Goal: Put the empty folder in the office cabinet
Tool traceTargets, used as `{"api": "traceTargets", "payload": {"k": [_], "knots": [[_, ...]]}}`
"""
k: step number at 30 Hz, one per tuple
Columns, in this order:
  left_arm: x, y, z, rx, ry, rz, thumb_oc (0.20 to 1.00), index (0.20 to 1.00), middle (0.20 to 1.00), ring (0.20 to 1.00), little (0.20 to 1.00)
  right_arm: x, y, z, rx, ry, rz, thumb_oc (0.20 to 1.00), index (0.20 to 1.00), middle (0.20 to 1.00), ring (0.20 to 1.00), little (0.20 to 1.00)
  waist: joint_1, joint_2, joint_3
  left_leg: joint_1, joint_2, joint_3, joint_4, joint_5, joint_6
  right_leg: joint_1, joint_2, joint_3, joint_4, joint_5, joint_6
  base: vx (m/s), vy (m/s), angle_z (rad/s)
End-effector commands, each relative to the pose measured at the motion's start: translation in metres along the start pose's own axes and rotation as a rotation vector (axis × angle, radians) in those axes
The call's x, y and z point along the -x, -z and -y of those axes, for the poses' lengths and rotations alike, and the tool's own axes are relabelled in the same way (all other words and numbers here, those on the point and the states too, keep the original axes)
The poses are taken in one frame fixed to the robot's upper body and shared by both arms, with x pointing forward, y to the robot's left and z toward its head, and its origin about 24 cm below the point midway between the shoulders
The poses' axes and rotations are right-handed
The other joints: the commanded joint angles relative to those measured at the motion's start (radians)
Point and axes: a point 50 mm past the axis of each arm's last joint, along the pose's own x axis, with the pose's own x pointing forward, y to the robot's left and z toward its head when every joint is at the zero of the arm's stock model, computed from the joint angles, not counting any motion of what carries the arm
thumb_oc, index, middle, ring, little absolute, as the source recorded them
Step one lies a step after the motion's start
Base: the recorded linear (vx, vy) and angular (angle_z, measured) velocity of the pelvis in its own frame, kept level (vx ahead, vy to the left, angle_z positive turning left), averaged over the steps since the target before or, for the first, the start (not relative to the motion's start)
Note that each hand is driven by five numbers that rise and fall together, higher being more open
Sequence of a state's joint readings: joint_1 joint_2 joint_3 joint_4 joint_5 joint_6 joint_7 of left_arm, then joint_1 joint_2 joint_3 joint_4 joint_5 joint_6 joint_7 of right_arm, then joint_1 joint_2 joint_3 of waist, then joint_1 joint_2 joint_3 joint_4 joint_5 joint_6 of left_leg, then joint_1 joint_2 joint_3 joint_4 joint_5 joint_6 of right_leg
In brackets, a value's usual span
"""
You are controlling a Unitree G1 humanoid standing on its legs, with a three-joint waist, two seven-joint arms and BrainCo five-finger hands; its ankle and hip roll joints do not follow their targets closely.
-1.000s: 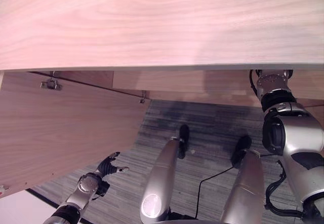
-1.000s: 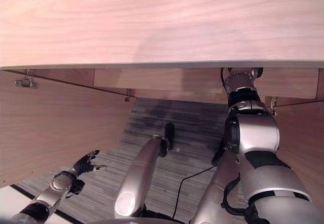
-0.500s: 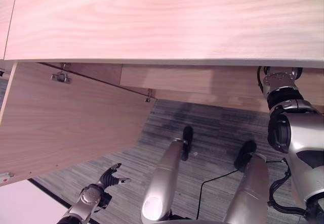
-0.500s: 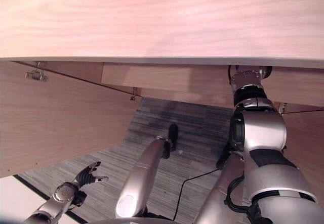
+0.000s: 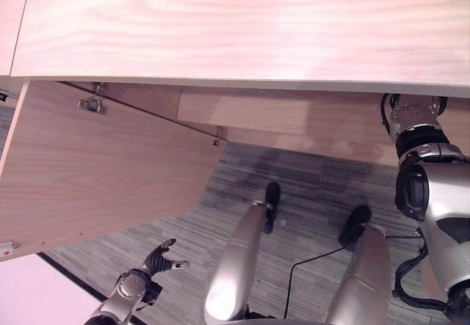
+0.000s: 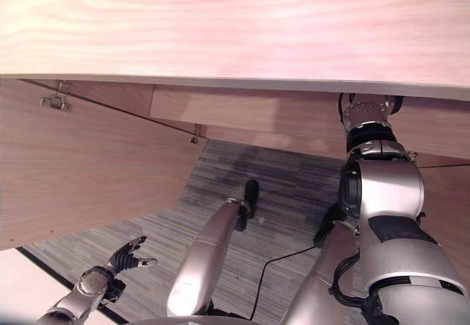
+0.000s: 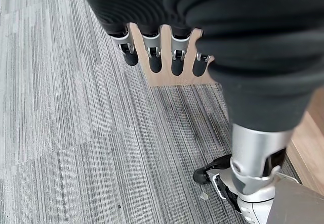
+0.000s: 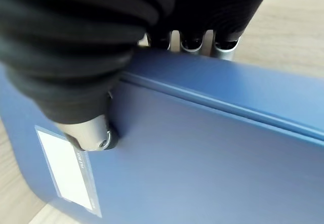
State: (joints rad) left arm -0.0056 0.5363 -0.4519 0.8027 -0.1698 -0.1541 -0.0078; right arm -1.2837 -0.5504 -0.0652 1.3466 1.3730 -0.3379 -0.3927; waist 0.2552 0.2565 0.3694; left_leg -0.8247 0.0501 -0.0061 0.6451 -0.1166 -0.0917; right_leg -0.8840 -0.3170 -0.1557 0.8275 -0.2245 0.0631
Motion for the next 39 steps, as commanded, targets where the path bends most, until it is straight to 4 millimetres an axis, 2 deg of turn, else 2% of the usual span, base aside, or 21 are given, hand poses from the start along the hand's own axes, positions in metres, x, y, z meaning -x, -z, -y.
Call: {"api": "traceTargets", "payload": {"k": [1,6,8,9,10,11,13,16,18,20,23,27,31,35,39], "knots": [[-0.001,0.006,-0.028,-0.067,-0.086,-0.062,1.000,1.000,1.000,1.000,1.000,0.002,-0.063,-0.046,0.031,-0.140,0.159,1.000,1.000,1.000,1.000,1.000,0.020,-0.026,0.005,0.047,0.039,-0.078,-0.049,-0.080,-0.040,0.151,0.026,-0.013,-0.017,-0.178,0.065,0.00,0.000,0.00],[-0.007,0.000,-0.028,-0.074,-0.106,-0.068,1.000,1.000,1.000,1.000,1.000,-0.007,-0.058,-0.021,0.146,0.032,0.098,1.000,1.000,1.000,1.000,1.000,0.008,-0.043,0.004,0.067,0.041,-0.077,-0.064,-0.079,-0.043,0.173,0.032,-0.020,-0.029,-0.175,0.060,0.00,0.000,0.00],[-0.009,-0.003,-0.028,-0.079,-0.109,-0.066,1.000,1.000,1.000,1.000,1.000,-0.007,-0.057,-0.018,0.161,0.057,0.083,1.000,1.000,1.000,1.000,1.000,0.004,-0.046,0.006,0.074,0.042,-0.077,-0.070,-0.078,-0.044,0.181,0.033,-0.022,-0.035,-0.173,0.059,0.00,0.000,0.00],[-0.015,-0.012,-0.027,-0.089,-0.117,-0.053,1.000,1.000,1.000,1.000,1.000,-0.007,-0.045,-0.010,0.192,0.105,0.046,1.000,1.000,1.000,1.000,1.000,-0.005,-0.057,0.001,0.087,0.043,-0.077,-0.085,-0.074,-0.045,0.196,0.039,-0.023,-0.050,-0.169,0.057,0.00,0.000,0.00],[-0.016,-0.013,-0.027,-0.090,-0.118,-0.053,1.000,1.000,1.000,1.000,1.000,-0.007,-0.045,-0.011,0.192,0.106,0.047,1.000,1.000,1.000,1.000,1.000,-0.005,-0.056,0.005,0.093,0.043,-0.077,-0.090,-0.071,-0.045,0.201,0.040,-0.024,-0.055,-0.167,0.056,0.00,0.000,0.00],[-0.021,-0.022,-0.027,-0.092,-0.134,-0.043,1.000,1.000,1.000,1.000,1.000,-0.007,-0.035,-0.002,0.219,0.148,0.014,1.000,1.000,1.000,1.000,1.000,-0.014,-0.066,0.002,0.114,0.043,-0.075,-0.115,-0.065,-0.047,0.219,0.047,-0.027,-0.076,-0.161,0.054,0.00,-0.021,-0.09],[-0.027,-0.030,-0.024,-0.099,-0.145,-0.040,1.000,1.000,1.000,1.000,1.000,-0.008,-0.027,0.011,0.256,0.213,-0.016,1.000,1.000,1.000,1.000,1.000,-0.019,-0.076,0.000,0.145,0.044,-0.076,-0.144,-0.057,-0.049,0.248,0.053,-0.032,-0.103,-0.154,0.052,0.00,-0.022,-0.04],[-0.031,-0.032,-0.016,-0.110,-0.156,-0.055,1.000,1.000,1.000,1.000,1.000,-0.006,-0.007,0.031,0.317,0.307,-0.063,1.000,1.000,1.000,1.000,1.000,-0.020,-0.091,-0.017,0.208,0.049,-0.080,-0.200,-0.043,-0.054,0.320,0.062,-0.045,-0.163,-0.136,0.048,0.02,-0.016,-0.07],[-0.033,-0.032,-0.012,-0.108,-0.159,-0.065,1.000,1.000,1.000,1.000,1.000,-0.005,0.000,0.042,0.330,0.354,-0.076,1.000,1.000,1.000,1.000,1.000,-0.020,-0.099,-0.028,0.252,0.049,-0.082,-0.244,-0.028,-0.060,0.371,0.066,-0.056,-0.213,-0.118,0.049,0.04,-0.017,0.01],[-0.033,-0.031,-0.007,-0.095,-0.155,-0.070,1.000,1.000,1.000,1.000,1.000,-0.005,0.004,0.051,0.334,0.379,-0.085,1.000,1.000,1.000,1.000,1.000,-0.015,-0.099,-0.031,0.281,0.050,-0.081,-0.289,0.015,-0.060,0.402,0.067,-0.077,-0.258,-0.073,0.046,-0.06,0.031,0.05],[-0.031,-0.024,-0.003,-0.072,-0.153,-0.089,1.000,1.000,1.000,1.000,1.000,-0.005,0.012,0.071,0.355,0.416,-0.115,1.000,1.000,1.000,1.000,1.000,-0.009,-0.107,-0.049,0.339,0.052,-0.090,-0.349,0.037,-0.063,0.460,0.074,-0.088,-0.313,-0.052,0.049,0.02,-0.011,0.09],[-0.029,-0.016,0.007,-0.073,-0.125,-0.112,1.000,1.000,1.000,1.000,1.000,-0.004,0.019,0.104,0.384,0.490,-0.139,1.000,1.000,1.000,1.000,1.000,-0.001,-0.120,-0.076,0.408,0.054,-0.102,-0.414,0.061,-0.062,0.540,0.071,-0.112,-0.379,-0.026,0.059,0.06,-0.019,0.10],[-0.028,-0.009,0.020,-0.100,-0.084,-0.142,1.000,1.000,1.000,1.000,1.000,0.004,0.034,0.149,0.405,0.590,-0.185,1.000,1.000,1.000,1.000,1.000,0.001,-0.136,-0.115,0.492,0.067,-0.112,-0.478,0.077,-0.063,0.639,0.070,-0.139,-0.461,-0.003,0.068,0.12,-0.003,0.12],[-0.028,-0.006,0.034,-0.077,-0.068,-0.166,1.000,1.000,1.000,1.000,1.000,0.022,0.060,0.194,0.447,0.665,-0.257,1.000,1.000,1.000,1.000,1.000,-0.009,-0.153,-0.164,0.589,0.078,-0.116,-0.565,0.103,-0.062,0.741,0.076,-0.174,-0.548,0.026,0.075,0.15,0.012,0.11],[-0.028,-0.004,0.049,-0.017,-0.066,-0.199,1.000,1.000,1.000,1.000,1.000,0.045,0.087,0.229,0.492,0.687,-0.339,1.000,1.000,1.000,1.000,1.000,-0.025,-0.177,-0.215,0.676,0.082,-0.108,-0.646,0.124,-0.066,0.821,0.093,-0.188,-0.642,0.065,0.087,0.12,0.018,0.05]]}}
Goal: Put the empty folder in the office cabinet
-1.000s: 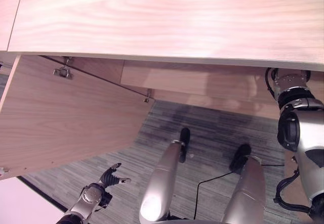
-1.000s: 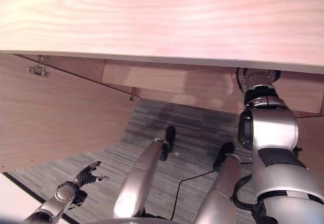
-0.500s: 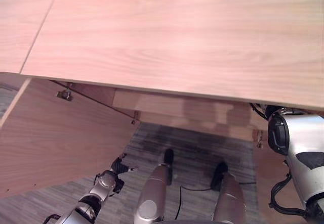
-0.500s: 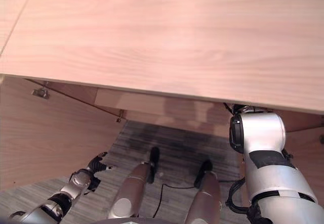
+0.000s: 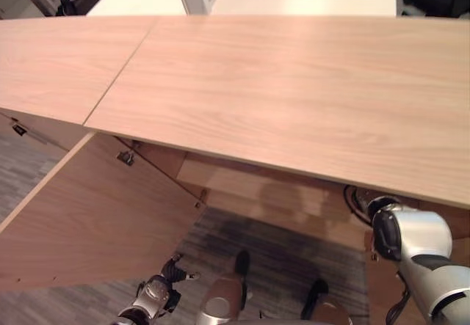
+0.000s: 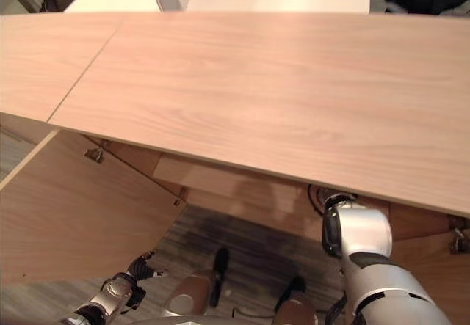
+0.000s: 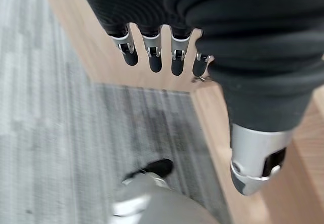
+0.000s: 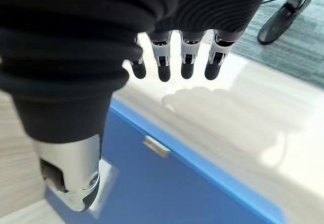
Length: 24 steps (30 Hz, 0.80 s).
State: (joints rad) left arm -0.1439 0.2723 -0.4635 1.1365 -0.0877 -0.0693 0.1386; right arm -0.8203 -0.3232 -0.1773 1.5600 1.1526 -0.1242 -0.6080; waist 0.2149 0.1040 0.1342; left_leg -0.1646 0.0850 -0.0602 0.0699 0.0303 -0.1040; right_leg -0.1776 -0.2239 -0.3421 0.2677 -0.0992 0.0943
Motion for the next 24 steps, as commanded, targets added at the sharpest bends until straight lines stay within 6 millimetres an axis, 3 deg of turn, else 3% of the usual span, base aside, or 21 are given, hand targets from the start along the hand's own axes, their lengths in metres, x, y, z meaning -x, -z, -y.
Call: {"api": "traceTargets", "payload": {"k": [1,3,4,5,11,17,24], "knots": [[-0.005,-0.008,-0.011,-0.036,-0.049,-0.002,1.000,1.000,1.000,1.000,1.000,0.011,-0.004,-0.019,-0.041,-0.087,0.033,1.000,1.000,1.000,1.000,1.000,0.014,-0.024,0.019,0.016,0.046,-0.054,-0.074,-0.015,-0.051,0.117,0.001,-0.003,-0.091,-0.049,0.057,0.10,0.027,-0.03],[-0.004,-0.003,-0.002,-0.020,-0.041,-0.035,1.000,1.000,1.000,1.000,1.000,0.006,0.023,-0.009,0.021,-0.103,0.007,1.000,1.000,1.000,1.000,1.000,0.000,-0.041,-0.023,0.066,0.048,-0.040,-0.124,0.000,-0.053,0.161,0.014,-0.001,-0.161,-0.015,0.066,0.11,0.027,-0.07],[-0.004,-0.002,-0.002,-0.019,-0.040,-0.038,1.000,1.000,1.000,1.000,1.000,0.006,0.025,-0.008,0.025,-0.102,0.007,1.000,1.000,1.000,1.000,1.000,-0.001,-0.041,-0.025,0.072,0.049,-0.038,-0.130,0.002,-0.053,0.166,0.015,-0.001,-0.169,-0.012,0.067,0.11,0.031,-0.16],[-0.003,0.002,0.004,-0.001,-0.035,-0.062,1.000,1.000,1.000,1.000,1.000,0.004,0.048,0.000,0.143,-0.150,0.010,1.000,1.000,1.000,1.000,1.000,-0.014,-0.053,-0.046,0.100,0.046,-0.023,-0.149,0.005,-0.055,0.197,0.021,0.007,-0.211,0.010,0.073,0.10,0.035,-0.18],[0.000,0.015,0.012,0.060,-0.035,-0.143,1.000,1.000,1.000,1.000,1.000,-0.001,0.089,0.028,0.269,-0.268,0.002,1.000,1.000,1.000,1.000,1.000,-0.072,-0.075,-0.108,0.144,0.037,0.010,-0.157,-0.008,-0.062,0.243,0.020,0.036,-0.291,0.064,0.085,0.08,0.046,-0.11],[0.002,0.022,0.014,0.075,-0.029,-0.177,1.000,1.000,1.000,1.000,1.000,0.000,0.106,0.045,0.373,-0.385,0.011,1.000,1.000,1.000,1.000,1.000,-0.116,-0.084,-0.138,0.195,0.038,0.052,-0.157,-0.033,-0.050,0.253,0.012,0.083,-0.295,0.080,0.095,0.03,0.047,-0.25],[0.002,0.023,0.008,0.089,-0.033,-0.168,1.000,1.000,1.000,1.000,1.000,-0.003,0.110,0.065,0.502,-0.477,0.032,1.000,1.000,1.000,1.000,1.000,-0.147,-0.092,-0.151,0.230,0.036,0.082,-0.157,-0.048,-0.036,0.252,0.001,0.116,-0.284,0.091,0.103,-0.01,0.040,-0.17]]}}
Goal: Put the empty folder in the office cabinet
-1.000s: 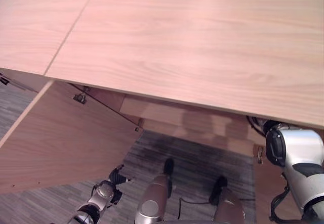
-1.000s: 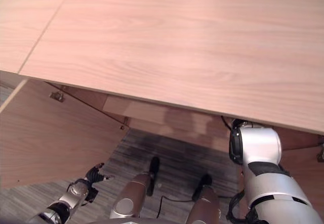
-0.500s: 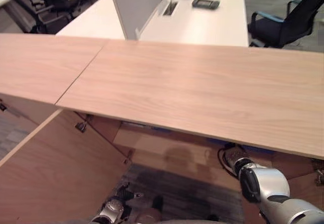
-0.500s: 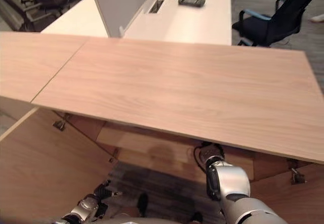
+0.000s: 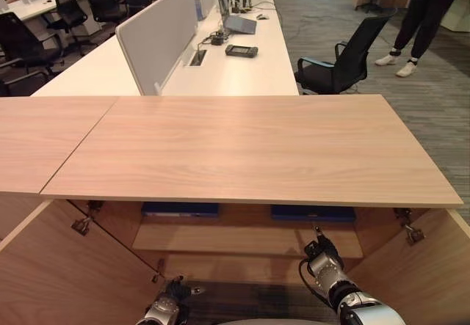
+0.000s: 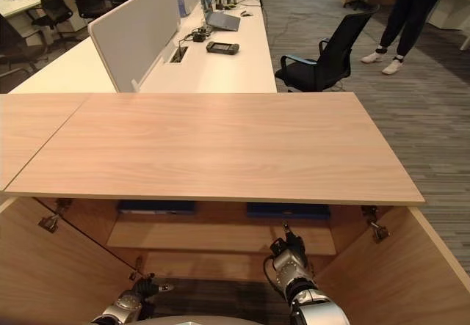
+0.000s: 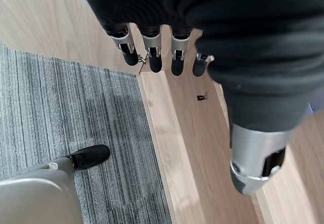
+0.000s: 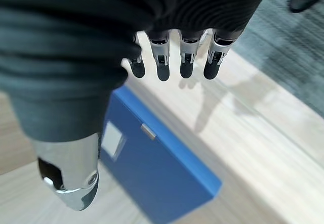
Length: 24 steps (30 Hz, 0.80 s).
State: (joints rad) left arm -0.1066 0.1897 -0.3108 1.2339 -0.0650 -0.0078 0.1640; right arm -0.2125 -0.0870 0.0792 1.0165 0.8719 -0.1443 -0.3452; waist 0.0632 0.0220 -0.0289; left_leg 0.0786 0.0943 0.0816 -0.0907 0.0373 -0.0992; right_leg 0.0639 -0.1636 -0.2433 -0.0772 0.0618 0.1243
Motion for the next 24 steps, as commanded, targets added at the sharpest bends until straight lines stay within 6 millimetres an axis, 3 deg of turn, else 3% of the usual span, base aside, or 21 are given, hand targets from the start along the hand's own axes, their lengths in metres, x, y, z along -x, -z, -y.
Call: {"api": "traceTargets", "payload": {"k": [1,13,16,18,21,22,23,24], "knots": [[-0.004,-0.011,-0.011,-0.039,-0.024,0.023,1.000,1.000,1.000,1.000,1.000,-0.001,-0.017,-0.018,0.081,-0.100,0.073,1.000,1.000,1.000,1.000,1.000,0.001,-0.012,0.013,-0.008,0.026,-0.055,0.003,-0.057,-0.039,0.009,-0.061,0.021,0.063,-0.069,0.076,-0.02,0.024,-0.14],[0.001,0.010,-0.019,-0.049,0.022,0.038,1.000,1.000,1.000,1.000,1.000,0.005,-0.003,0.033,0.477,-0.255,0.096,1.000,1.000,1.000,1.000,1.000,-0.016,-0.030,0.035,0.027,0.019,-0.016,0.003,-0.071,-0.017,0.004,-0.081,0.050,0.080,-0.054,0.093,-0.02,0.032,-0.10],[0.001,0.010,-0.022,-0.056,0.030,0.053,1.000,1.000,1.000,1.000,1.000,0.005,-0.005,0.039,0.561,-0.289,0.094,1.000,1.000,1.000,1.000,1.000,-0.013,-0.036,0.042,0.029,0.017,-0.018,0.003,-0.072,-0.013,0.001,-0.084,0.047,0.093,-0.057,0.095,-0.01,0.018,0.00],[0.001,0.007,-0.025,-0.043,0.040,0.066,1.000,1.000,1.000,1.000,1.000,0.005,-0.005,0.042,0.717,-0.316,0.102,1.000,1.000,1.000,1.000,1.000,-0.007,-0.040,0.061,0.032,0.017,-0.026,0.003,-0.070,-0.002,-0.022,-0.087,0.050,0.160,-0.073,0.095,-0.08,0.047,0.01],[0.001,0.005,-0.028,-0.025,0.037,0.079,1.000,1.000,1.000,1.000,1.000,0.005,-0.006,0.039,0.809,-0.332,0.107,1.000,1.000,1.000,1.000,1.000,-0.002,-0.043,0.084,0.036,0.017,-0.033,0.003,-0.070,0.007,-0.054,-0.093,0.056,0.235,-0.082,0.098,-0.09,0.004,0.02],[0.000,-0.003,-0.032,-0.005,0.021,0.110,1.000,1.000,1.000,1.000,1.000,0.006,-0.007,0.033,0.875,-0.351,0.140,1.000,1.000,1.000,1.000,1.000,0.004,-0.049,0.106,0.024,0.016,-0.074,0.005,-0.053,0.014,-0.074,-0.061,0.124,0.286,-0.106,0.110,-0.07,-0.025,0.08],[0.000,-0.003,-0.032,-0.005,0.021,0.110,1.000,1.000,1.000,1.000,1.000,0.006,-0.007,0.033,0.875,-0.351,0.140,1.000,1.000,1.000,1.000,1.000,0.003,-0.049,0.107,0.025,0.015,-0.075,0.005,-0.054,0.014,-0.074,-0.061,0.124,0.289,-0.109,0.110,-0.11,-0.035,0.14],[0.000,-0.009,-0.034,0.018,0.017,0.140,1.000,1.000,1.000,1.000,1.000,0.007,-0.010,0.032,0.882,-0.358,0.158,1.000,1.000,1.000,1.000,1.000,-0.003,-0.055,0.119,0.003,0.008,-0.106,0.014,-0.045,0.019,-0.076,-0.017,0.216,0.305,-0.145,0.103,-0.04,-0.011,0.31]]}}
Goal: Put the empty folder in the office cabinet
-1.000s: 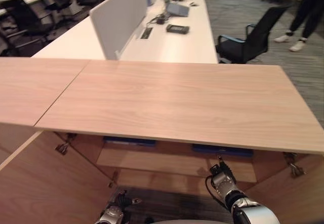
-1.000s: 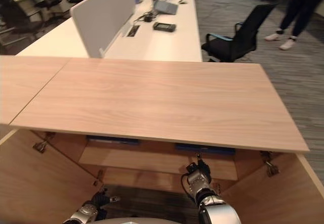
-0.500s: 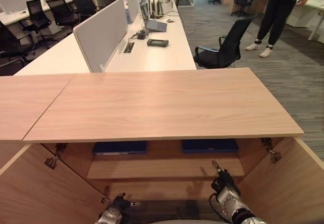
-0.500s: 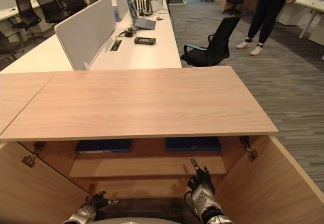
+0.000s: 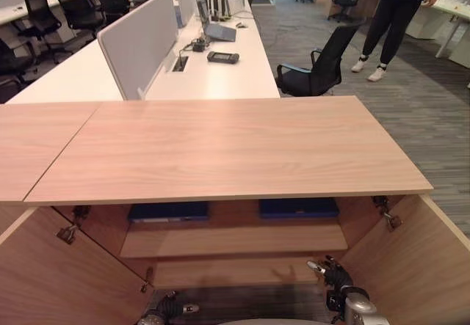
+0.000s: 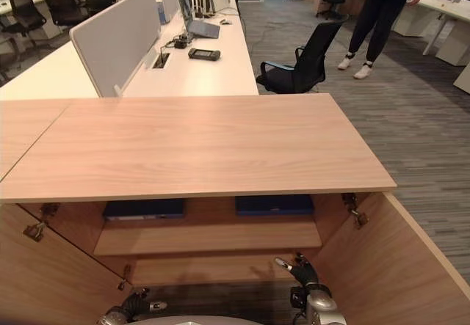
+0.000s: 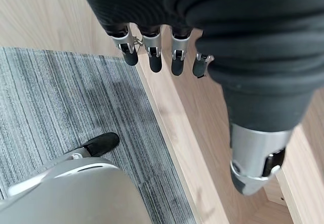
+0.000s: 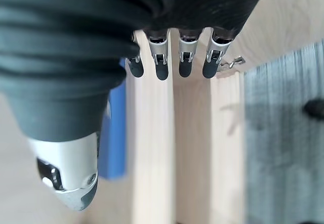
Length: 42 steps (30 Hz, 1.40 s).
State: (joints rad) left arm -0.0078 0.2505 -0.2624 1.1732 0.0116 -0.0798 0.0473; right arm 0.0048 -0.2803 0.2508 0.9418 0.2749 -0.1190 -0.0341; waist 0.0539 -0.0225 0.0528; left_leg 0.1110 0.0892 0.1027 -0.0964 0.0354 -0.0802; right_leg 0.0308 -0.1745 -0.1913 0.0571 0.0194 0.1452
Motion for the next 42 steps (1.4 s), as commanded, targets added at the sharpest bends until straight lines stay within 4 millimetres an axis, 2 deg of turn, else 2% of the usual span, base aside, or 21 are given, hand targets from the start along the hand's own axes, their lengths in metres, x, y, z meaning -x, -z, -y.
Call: {"api": "traceTargets", "payload": {"k": [1,2,3,6,8,9,11,13,14,15,16,17,18,19,20,21,26,27,30,35,42], "knots": [[-0.005,-0.034,-0.022,0.050,-0.055,0.115,1.000,1.000,1.000,1.000,1.000,-0.008,-0.042,-0.006,0.073,-0.027,0.159,1.000,1.000,1.000,1.000,1.000,0.007,-0.010,0.034,-0.033,0.014,-0.127,0.019,-0.041,0.000,-0.046,-0.005,0.165,0.168,-0.100,0.082,-0.14,-0.031,0.47],[-0.005,-0.044,-0.030,0.094,-0.072,0.165,1.000,1.000,1.000,1.000,1.000,-0.008,-0.048,-0.003,0.106,-0.025,0.185,1.000,1.000,1.000,1.000,1.000,0.016,-0.010,0.044,-0.085,-0.004,-0.173,0.035,-0.020,0.006,-0.046,0.055,0.299,0.154,-0.151,0.059,-0.12,-0.121,1.06],[-0.005,-0.049,-0.033,0.103,-0.088,0.187,1.000,1.000,1.000,1.000,1.000,-0.008,-0.053,-0.005,0.143,-0.041,0.211,1.000,1.000,1.000,1.000,1.000,0.033,-0.015,0.045,-0.105,-0.008,-0.197,0.040,-0.010,-0.001,-0.032,0.061,0.310,0.131,-0.163,0.033,-0.12,-0.164,1.17],[-0.003,-0.060,-0.031,0.106,-0.077,0.244,1.000,1.000,1.000,1.000,1.000,-0.005,-0.058,-0.002,0.184,-0.056,0.247,1.000,1.000,1.000,1.000,1.000,0.046,-0.001,0.045,-0.151,0.004,-0.280,0.048,0.024,-0.035,0.010,0.074,0.237,0.067,-0.179,0.009,-0.06,-0.303,1.17],[0.005,-0.032,-0.053,0.117,-0.078,0.224,1.000,1.000,1.000,1.000,1.000,0.000,-0.063,0.020,0.179,-0.016,0.283,1.000,1.000,1.000,1.000,1.000,0.070,0.030,0.055,-0.192,0.008,-0.321,0.046,0.063,-0.062,0.034,0.078,0.188,0.016,-0.169,0.005,-0.14,-0.155,1.06],[0.009,-0.046,-0.062,0.119,-0.084,0.332,1.000,1.000,1.000,1.000,1.000,0.003,-0.062,0.023,0.180,-0.013,0.295,1.000,1.000,1.000,1.000,1.000,0.081,0.043,0.061,-0.210,0.014,-0.341,0.041,0.088,-0.081,0.051,0.082,0.162,-0.014,-0.172,0.003,-0.16,-0.158,0.73],[0.008,-0.049,-0.071,0.169,-0.103,0.330,1.000,1.000,1.000,1.000,1.000,0.006,-0.068,0.028,0.192,-0.008,0.334,1.000,1.000,1.000,1.000,1.000,0.086,0.058,0.073,-0.255,0.029,-0.342,0.030,0.134,-0.111,0.079,0.092,0.116,-0.073,-0.166,0.000,-0.18,-0.116,0.87],[0.008,-0.053,-0.072,0.203,-0.114,0.347,1.000,1.000,1.000,1.000,1.000,0.005,-0.073,0.031,0.208,0.001,0.351,1.000,1.000,1.000,1.000,1.000,0.083,0.061,0.093,-0.293,0.043,-0.266,0.035,0.143,-0.104,0.080,0.091,0.083,-0.093,-0.153,-0.006,-0.18,-0.046,0.92],[0.008,-0.053,-0.073,0.204,-0.114,0.347,1.000,1.000,1.000,1.000,1.000,0.005,-0.073,0.031,0.209,0.000,0.351,1.000,1.000,1.000,1.000,1.000,0.083,0.060,0.094,-0.292,0.042,-0.264,0.036,0.142,-0.104,0.081,0.090,0.084,-0.093,-0.153,-0.006,-0.25,0.002,0.63],[0.008,-0.059,-0.071,0.168,-0.105,0.365,1.000,1.000,1.000,1.000,1.000,0.003,-0.072,0.033,0.231,0.010,0.331,1.000,1.000,1.000,1.000,1.000,0.055,0.056,0.099,-0.290,0.092,-0.067,0.076,0.127,-0.073,0.060,0.072,0.027,-0.096,-0.134,-0.008,-0.26,0.016,0.50],[0.009,-0.062,-0.072,0.137,-0.107,0.374,1.000,1.000,1.000,1.000,1.000,0.003,-0.073,0.034,0.237,0.014,0.328,1.000,1.000,1.000,1.000,1.000,0.040,0.053,0.098,-0.274,0.121,0.024,0.104,0.108,-0.072,0.053,0.059,-0.003,-0.095,-0.127,-0.008,-0.27,0.017,0.83],[0.009,-0.062,-0.072,0.137,-0.107,0.374,1.000,1.000,1.000,1.000,1.000,0.003,-0.073,0.034,0.237,0.014,0.328,1.000,1.000,1.000,1.000,1.000,0.041,0.054,0.095,-0.279,0.122,0.024,0.106,0.109,-0.072,0.048,0.061,-0.002,-0.095,-0.124,-0.008,-0.21,0.010,0.97],[0.010,-0.067,-0.071,0.093,-0.098,0.391,1.000,1.000,1.000,1.000,1.000,0.002,-0.071,0.037,0.242,0.020,0.315,1.000,1.000,1.000,1.000,1.000,0.023,0.053,0.092,-0.259,0.149,0.103,0.147,0.082,-0.068,0.034,0.048,-0.041,-0.088,-0.116,-0.013,-0.23,-0.008,1.03],[0.016,-0.074,-0.070,0.022,-0.083,0.435,1.000,1.000,1.000,1.000,1.000,0.004,-0.062,0.040,0.239,0.024,0.286,1.000,1.000,1.000,1.000,1.000,0.015,0.046,0.088,-0.220,0.157,0.137,0.203,0.032,-0.067,0.029,0.028,-0.092,-0.081,-0.108,-0.021,-0.23,-0.008,0.86],[0.016,-0.073,-0.070,0.022,-0.083,0.434,1.000,1.000,1.000,1.000,1.000,0.004,-0.062,0.040,0.239,0.024,0.286,1.000,1.000,1.000,1.000,1.000,0.013,0.047,0.085,-0.227,0.157,0.134,0.205,0.034,-0.066,0.025,0.029,-0.095,-0.082,-0.105,-0.021,-0.20,-0.005,1.33],[0.020,-0.075,-0.069,-0.011,-0.075,0.461,1.000,1.000,1.000,1.000,1.000,0.007,-0.056,0.043,0.228,0.031,0.272,1.000,1.000,1.000,1.000,1.000,0.010,0.036,0.089,-0.200,0.163,0.124,0.269,-0.016,-0.068,0.034,0.006,-0.141,-0.078,-0.097,-0.028,-0.12,0.026,1.46],[0.020,-0.070,-0.064,-0.001,-0.066,0.442,1.000,1.000,1.000,1.000,1.000,0.007,-0.048,0.040,0.201,0.028,0.235,1.000,1.000,1.000,1.000,1.000,-0.005,0.033,0.074,-0.112,0.182,0.121,0.279,-0.052,-0.085,0.041,-0.020,-0.231,-0.068,-0.079,-0.029,-0.05,0.101,1.18],[0.019,-0.069,-0.061,0.002,-0.056,0.432,1.000,1.000,1.000,1.000,1.000,0.006,-0.043,0.038,0.191,0.025,0.212,1.000,1.000,1.000,1.000,1.000,-0.005,0.038,0.056,-0.075,0.166,0.141,0.213,-0.066,-0.083,0.044,-0.030,-0.270,-0.058,-0.064,-0.022,0.02,0.173,1.05],[0.020,-0.068,-0.063,-0.012,-0.058,0.430,1.000,1.000,1.000,1.000,1.000,0.006,-0.041,0.035,0.192,0.024,0.201,1.000,1.000,1.000,1.000,1.000,0.006,0.032,0.039,-0.068,0.138,0.130,0.158,-0.069,-0.073,0.042,-0.043,-0.283,-0.043,-0.052,-0.012,0.01,0.187,0.77],[0.021,-0.071,-0.073,-0.057,-0.078,0.427,1.000,1.000,1.000,1.000,1.000,0.000,-0.047,0.019,0.122,0.019,0.208,1.000,1.000,1.000,1.000,1.000,0.055,-0.015,0.035,-0.074,0.052,0.080,0.098,-0.087,-0.021,0.029,-0.111,-0.316,0.012,-0.015,0.029,-0.03,0.215,0.48],[0.022,-0.074,-0.080,-0.054,-0.105,0.435,1.000,1.000,1.000,1.000,1.000,-0.004,-0.048,0.000,0.087,-0.012,0.202,1.000,1.000,1.000,1.000,1.000,0.093,-0.037,0.054,-0.049,-0.018,0.062,0.060,-0.103,0.031,-0.013,-0.199,-0.299,0.136,0.066,0.086,-0.02,0.158,0.19]]}}
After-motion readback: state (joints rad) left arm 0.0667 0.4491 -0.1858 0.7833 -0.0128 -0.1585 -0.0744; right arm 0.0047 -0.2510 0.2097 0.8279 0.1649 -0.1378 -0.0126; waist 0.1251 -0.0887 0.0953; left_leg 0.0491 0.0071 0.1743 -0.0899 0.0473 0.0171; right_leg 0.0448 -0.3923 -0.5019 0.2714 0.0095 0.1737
